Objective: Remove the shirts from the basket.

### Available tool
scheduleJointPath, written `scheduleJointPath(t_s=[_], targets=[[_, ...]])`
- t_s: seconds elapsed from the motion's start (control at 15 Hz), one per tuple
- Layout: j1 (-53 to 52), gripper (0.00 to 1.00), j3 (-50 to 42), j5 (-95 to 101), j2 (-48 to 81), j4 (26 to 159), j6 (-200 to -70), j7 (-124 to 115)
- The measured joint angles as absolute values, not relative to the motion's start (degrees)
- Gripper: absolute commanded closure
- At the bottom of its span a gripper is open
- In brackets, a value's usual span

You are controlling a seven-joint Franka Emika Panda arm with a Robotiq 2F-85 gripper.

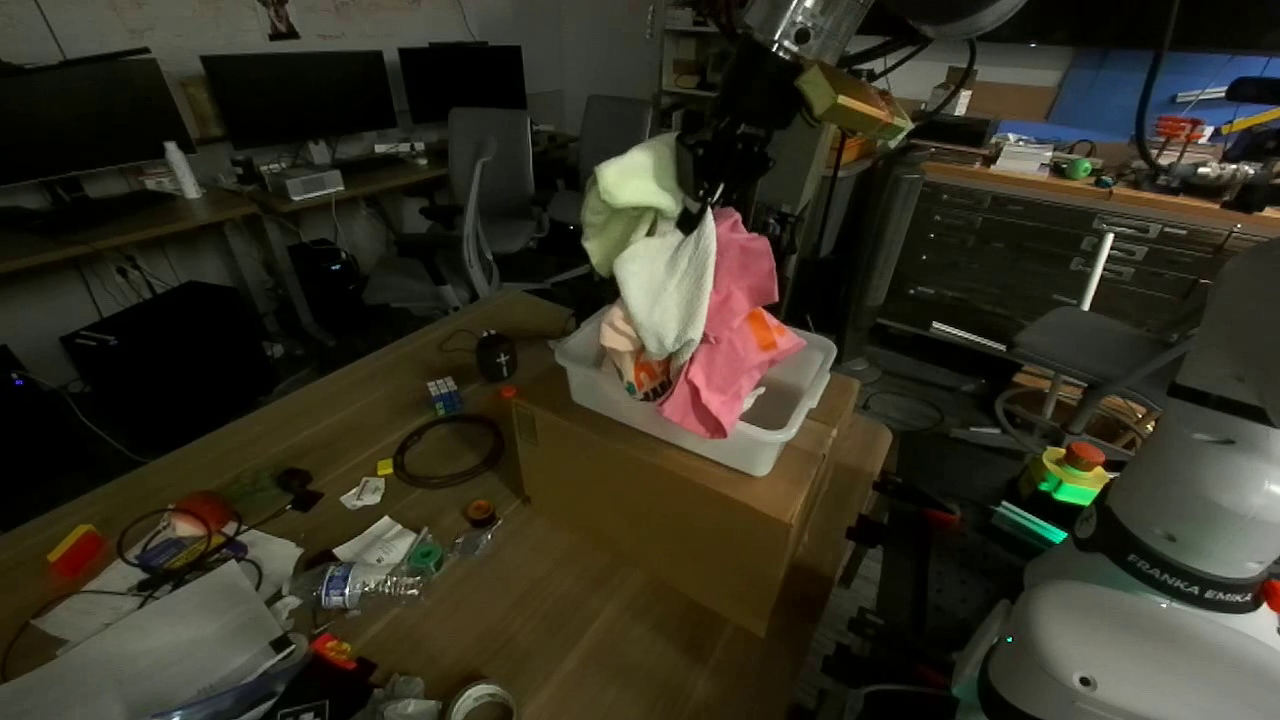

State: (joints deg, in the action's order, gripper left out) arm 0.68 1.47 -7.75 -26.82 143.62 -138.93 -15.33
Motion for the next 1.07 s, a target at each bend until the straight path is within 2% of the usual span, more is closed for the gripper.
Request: scheduleJointPath(t_s=[0.6, 1.07], targets=[[-7.9, 0.98, -0.1, -18.4, -24.2, 135.7, -115.8, 2.9], [-10.4, 0.98, -0.1, -27.8, -18.3, 127.2, -104.9, 16.5]])
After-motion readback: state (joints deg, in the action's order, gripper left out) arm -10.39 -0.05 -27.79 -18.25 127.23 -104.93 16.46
